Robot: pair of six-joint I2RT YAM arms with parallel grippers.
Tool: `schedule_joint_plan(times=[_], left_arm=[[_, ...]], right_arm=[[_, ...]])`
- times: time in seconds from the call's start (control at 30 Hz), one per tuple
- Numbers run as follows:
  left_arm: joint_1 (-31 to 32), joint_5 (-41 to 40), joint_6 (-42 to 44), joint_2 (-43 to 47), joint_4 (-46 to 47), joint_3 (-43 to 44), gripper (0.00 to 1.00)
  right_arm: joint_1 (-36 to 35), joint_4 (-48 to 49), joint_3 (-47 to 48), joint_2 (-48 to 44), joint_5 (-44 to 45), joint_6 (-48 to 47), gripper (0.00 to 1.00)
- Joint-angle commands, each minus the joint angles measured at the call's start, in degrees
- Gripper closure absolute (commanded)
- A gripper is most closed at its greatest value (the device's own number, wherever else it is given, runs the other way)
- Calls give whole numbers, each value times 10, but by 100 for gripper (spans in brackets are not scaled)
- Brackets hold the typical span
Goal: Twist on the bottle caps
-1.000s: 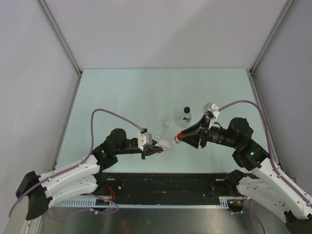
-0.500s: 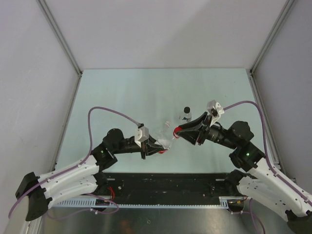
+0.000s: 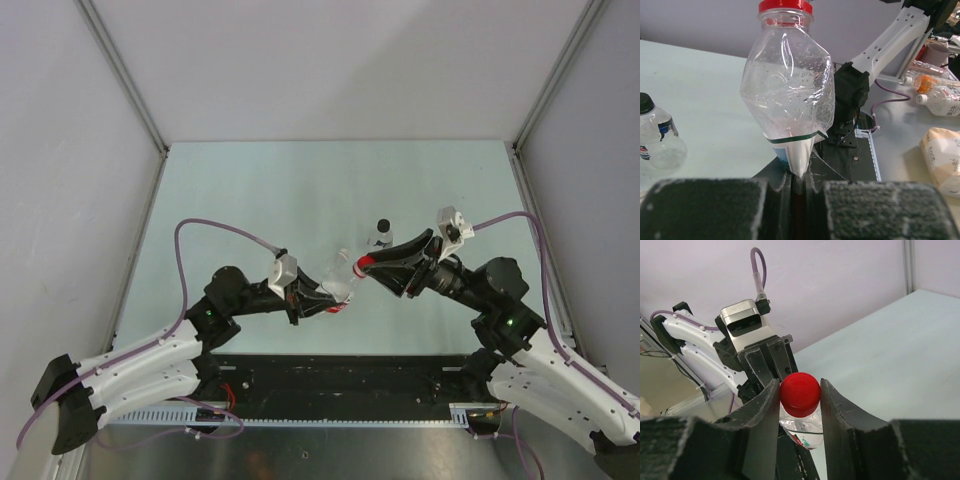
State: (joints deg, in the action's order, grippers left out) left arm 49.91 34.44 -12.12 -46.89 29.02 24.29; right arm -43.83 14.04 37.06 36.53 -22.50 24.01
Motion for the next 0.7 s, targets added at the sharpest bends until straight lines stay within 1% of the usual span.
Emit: schedule_joint_plan(times=[0.0,0.2,0.33,0.4,0.5,0.67], left_arm=[[0,-14,-25,12,68,3,100],[0,-6,-55,14,103,1,100],[1,0,-45,15,116,4,100],[1,-10,-45,18,120,6,100],[1,-5,-45,16,124,15,100],[1,-13,-65,10,127,31,100]], right_arm=[[-8,12,-5,0,14,11,100],[-21,40,-15,2,21,44,100],[-33,54,-16,12,11,61,100],[-39,52,-16,12,16,60,100],[-48,47,-16,12,24,45,100],[-56,43,-16,12,26,39,100]])
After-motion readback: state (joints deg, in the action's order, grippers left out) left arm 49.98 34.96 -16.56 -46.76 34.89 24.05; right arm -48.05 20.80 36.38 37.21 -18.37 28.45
